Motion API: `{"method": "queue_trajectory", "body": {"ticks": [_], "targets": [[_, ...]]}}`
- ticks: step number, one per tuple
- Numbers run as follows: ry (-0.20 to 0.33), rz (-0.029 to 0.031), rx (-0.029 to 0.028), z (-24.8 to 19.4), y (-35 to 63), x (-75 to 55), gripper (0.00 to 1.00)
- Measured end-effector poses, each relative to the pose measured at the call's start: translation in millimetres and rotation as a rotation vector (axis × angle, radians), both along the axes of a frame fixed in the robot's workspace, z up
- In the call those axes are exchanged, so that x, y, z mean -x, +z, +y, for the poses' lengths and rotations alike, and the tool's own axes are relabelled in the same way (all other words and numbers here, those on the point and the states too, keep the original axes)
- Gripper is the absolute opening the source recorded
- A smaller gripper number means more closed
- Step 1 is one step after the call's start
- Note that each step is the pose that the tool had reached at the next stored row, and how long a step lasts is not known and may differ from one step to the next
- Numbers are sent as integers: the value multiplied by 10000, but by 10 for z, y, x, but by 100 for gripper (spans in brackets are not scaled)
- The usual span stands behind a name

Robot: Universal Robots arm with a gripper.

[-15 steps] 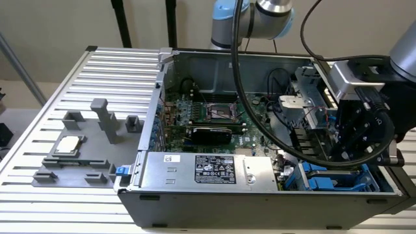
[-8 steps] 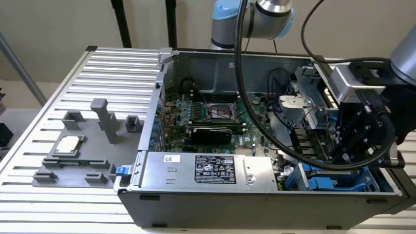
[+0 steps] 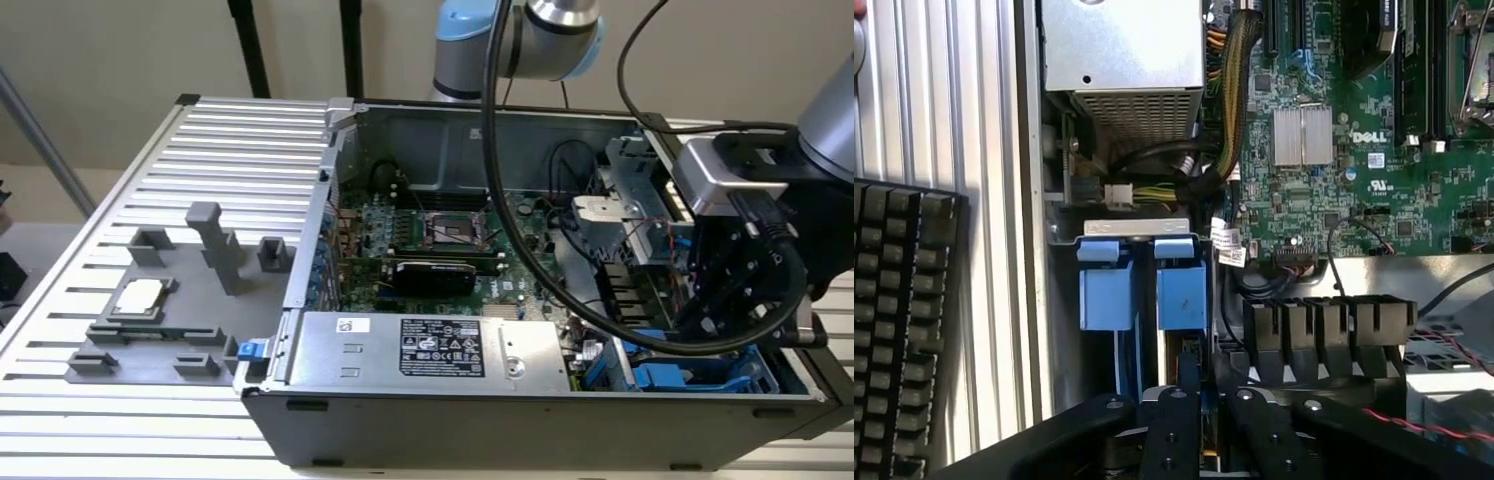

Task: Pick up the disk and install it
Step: 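Insert the second disk wire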

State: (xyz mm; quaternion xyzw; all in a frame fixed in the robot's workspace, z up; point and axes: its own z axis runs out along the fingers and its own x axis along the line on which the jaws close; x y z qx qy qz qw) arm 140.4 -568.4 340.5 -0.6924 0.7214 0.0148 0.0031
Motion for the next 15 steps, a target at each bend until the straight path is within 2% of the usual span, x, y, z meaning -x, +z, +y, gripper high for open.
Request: {"method": "queue_trajectory", "body": {"ticks": [13, 14, 15], "targets": [[0, 12, 2, -2, -47, -22, 0], [0, 12, 0, -2, -47, -22, 100], [0, 13, -3, -2, -47, -22, 100]]}}
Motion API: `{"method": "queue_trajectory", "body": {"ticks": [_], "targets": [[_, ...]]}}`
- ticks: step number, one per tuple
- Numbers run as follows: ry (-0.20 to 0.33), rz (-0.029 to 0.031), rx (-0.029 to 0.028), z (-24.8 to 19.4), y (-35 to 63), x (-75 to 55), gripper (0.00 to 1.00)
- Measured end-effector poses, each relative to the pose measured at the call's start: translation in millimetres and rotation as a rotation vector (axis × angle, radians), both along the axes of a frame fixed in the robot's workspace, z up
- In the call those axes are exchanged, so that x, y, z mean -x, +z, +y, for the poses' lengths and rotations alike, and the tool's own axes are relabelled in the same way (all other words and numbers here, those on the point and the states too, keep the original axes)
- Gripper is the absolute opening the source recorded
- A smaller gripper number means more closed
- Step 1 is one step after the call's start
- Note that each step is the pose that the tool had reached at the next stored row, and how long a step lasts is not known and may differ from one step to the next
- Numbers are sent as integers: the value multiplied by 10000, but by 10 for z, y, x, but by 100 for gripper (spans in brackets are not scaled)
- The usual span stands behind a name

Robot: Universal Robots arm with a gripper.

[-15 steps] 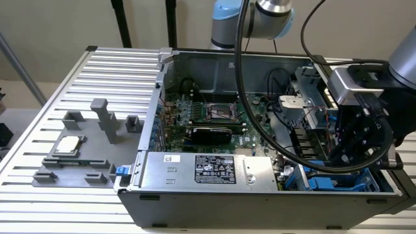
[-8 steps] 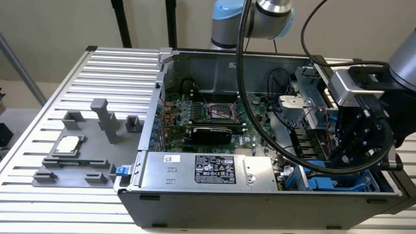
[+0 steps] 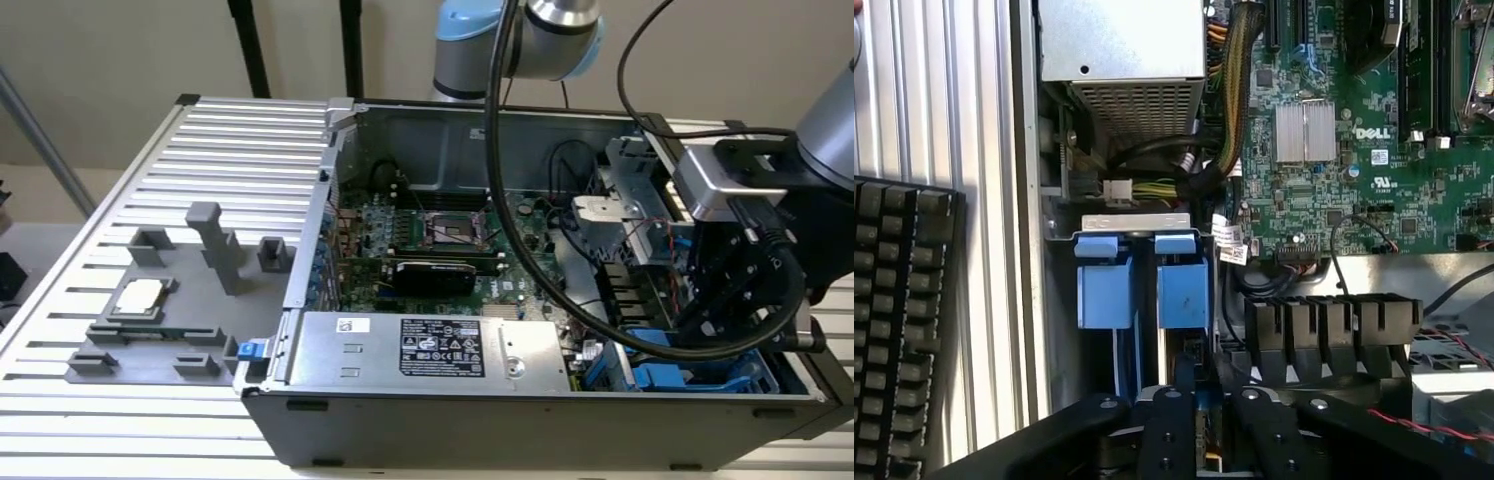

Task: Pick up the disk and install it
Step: 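Insert the second disk wire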

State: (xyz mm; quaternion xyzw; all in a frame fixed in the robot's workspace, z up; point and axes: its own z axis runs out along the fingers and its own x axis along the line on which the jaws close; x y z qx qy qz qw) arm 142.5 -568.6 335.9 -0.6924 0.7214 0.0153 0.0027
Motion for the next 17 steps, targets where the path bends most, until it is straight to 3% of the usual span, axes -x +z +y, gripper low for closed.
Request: {"method": "queue_trajectory", "body": {"ticks": [10, 17], "targets": [[-1, -1, -4, 0, 192, 53, 100], [0, -53, -5, -1, 228, 148, 100]]}}
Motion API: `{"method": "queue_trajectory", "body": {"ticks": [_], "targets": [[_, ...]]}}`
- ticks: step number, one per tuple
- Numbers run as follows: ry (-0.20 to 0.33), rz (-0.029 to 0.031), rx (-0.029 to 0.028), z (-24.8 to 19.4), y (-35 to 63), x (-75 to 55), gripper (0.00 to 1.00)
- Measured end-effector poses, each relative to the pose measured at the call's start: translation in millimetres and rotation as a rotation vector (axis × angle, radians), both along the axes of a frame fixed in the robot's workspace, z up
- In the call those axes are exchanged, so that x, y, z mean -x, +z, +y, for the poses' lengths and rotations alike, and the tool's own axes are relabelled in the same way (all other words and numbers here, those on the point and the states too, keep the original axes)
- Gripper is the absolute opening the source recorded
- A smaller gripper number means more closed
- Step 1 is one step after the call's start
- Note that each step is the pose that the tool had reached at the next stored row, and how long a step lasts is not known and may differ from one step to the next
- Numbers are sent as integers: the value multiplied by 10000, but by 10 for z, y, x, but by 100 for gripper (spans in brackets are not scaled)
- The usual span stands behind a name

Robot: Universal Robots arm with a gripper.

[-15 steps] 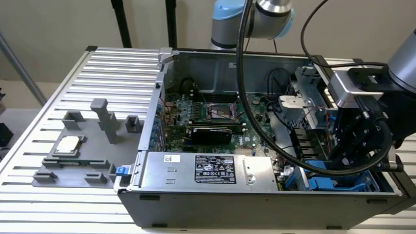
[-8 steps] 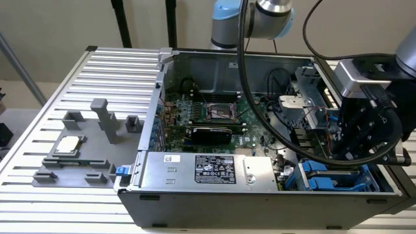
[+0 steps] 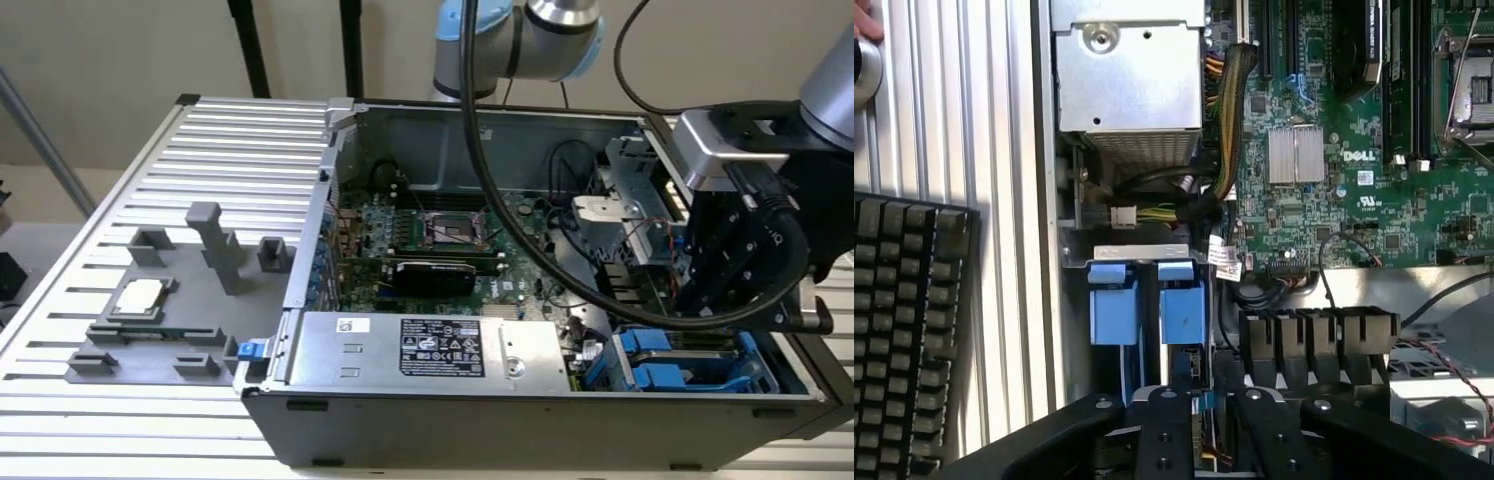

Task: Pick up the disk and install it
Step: 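Insert the second disk wire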

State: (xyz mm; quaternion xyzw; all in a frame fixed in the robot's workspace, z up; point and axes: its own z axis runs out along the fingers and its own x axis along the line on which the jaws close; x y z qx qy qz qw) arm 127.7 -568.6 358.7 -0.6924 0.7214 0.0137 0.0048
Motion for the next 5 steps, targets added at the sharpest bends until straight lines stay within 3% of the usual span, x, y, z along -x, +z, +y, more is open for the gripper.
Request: {"method": "queue_trajectory", "body": {"ticks": [5], "targets": [[0, -1, 1, 1, 0, 0, 100]]}}
